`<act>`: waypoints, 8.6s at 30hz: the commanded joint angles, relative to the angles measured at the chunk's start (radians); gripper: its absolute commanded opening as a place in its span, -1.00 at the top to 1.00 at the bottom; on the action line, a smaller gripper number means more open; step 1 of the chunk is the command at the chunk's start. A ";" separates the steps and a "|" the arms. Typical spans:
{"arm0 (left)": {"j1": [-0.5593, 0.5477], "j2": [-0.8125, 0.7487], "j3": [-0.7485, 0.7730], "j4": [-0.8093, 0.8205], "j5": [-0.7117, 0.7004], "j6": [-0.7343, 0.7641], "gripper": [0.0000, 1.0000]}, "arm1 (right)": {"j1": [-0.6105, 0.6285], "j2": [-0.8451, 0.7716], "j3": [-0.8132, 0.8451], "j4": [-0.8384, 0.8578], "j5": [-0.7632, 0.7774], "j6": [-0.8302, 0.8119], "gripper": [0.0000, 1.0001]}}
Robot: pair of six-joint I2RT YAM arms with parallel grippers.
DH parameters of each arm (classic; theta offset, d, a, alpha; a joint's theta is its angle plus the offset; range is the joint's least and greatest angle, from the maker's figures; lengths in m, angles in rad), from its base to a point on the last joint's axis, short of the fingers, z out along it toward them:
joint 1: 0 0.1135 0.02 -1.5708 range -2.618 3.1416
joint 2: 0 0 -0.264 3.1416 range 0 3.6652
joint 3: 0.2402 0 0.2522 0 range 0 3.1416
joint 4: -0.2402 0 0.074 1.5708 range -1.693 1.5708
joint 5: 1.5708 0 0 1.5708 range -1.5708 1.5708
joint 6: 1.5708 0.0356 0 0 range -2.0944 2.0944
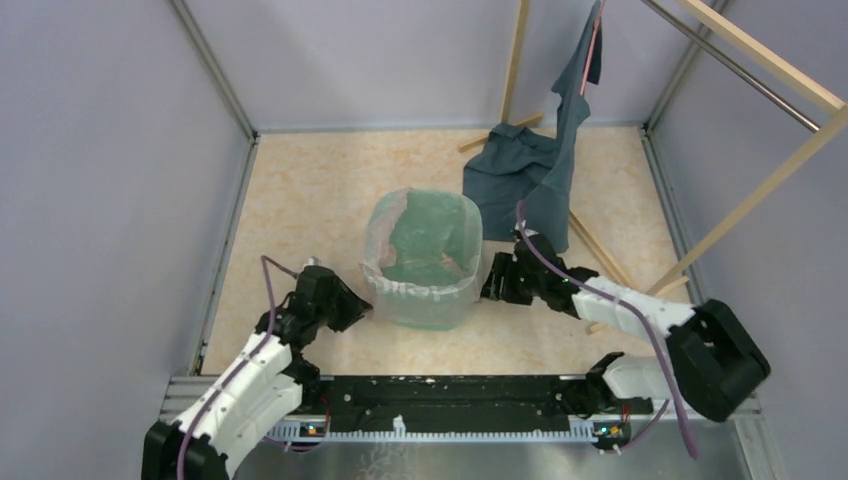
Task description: Put the trash bags into the trash bin
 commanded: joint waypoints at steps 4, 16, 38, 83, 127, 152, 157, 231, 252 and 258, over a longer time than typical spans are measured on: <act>-0.011 -0.318 0.222 -0.383 -0.212 -0.030 -0.26 | 0.008 -0.340 0.197 -0.487 0.288 -0.133 -0.41; -0.012 -0.176 0.620 0.005 0.263 0.536 -0.97 | 0.009 -0.345 0.523 -0.473 -0.024 -0.232 -0.69; -0.111 0.148 0.785 -0.231 -0.240 0.670 0.31 | 0.033 -0.274 0.710 -0.634 0.232 -0.316 -0.74; -0.110 -0.086 0.553 -0.178 -0.265 0.405 -0.05 | 0.312 -0.013 0.925 -0.838 0.922 -0.360 1.00; -0.111 -0.180 0.778 -0.261 -0.095 0.510 -0.97 | 0.341 0.375 0.828 -0.562 0.189 -0.448 0.98; -0.111 -0.251 0.802 -0.345 -0.147 0.516 -0.97 | 0.344 0.509 0.903 -0.508 0.185 -0.361 0.57; -0.111 -0.243 0.767 -0.306 -0.111 0.492 -0.97 | 0.348 0.381 0.918 -0.601 0.207 -0.344 0.15; 0.342 0.951 1.398 0.100 -0.349 0.719 1.00 | 0.347 -0.537 0.776 -0.664 0.675 -0.504 -0.97; 0.409 0.511 1.346 -0.112 0.005 0.788 -0.97 | 0.347 -0.597 0.985 -0.830 0.694 -0.492 -0.97; 0.408 0.162 1.212 0.002 0.478 0.747 -0.97 | 0.347 -0.587 1.075 -0.848 0.683 -0.485 -0.97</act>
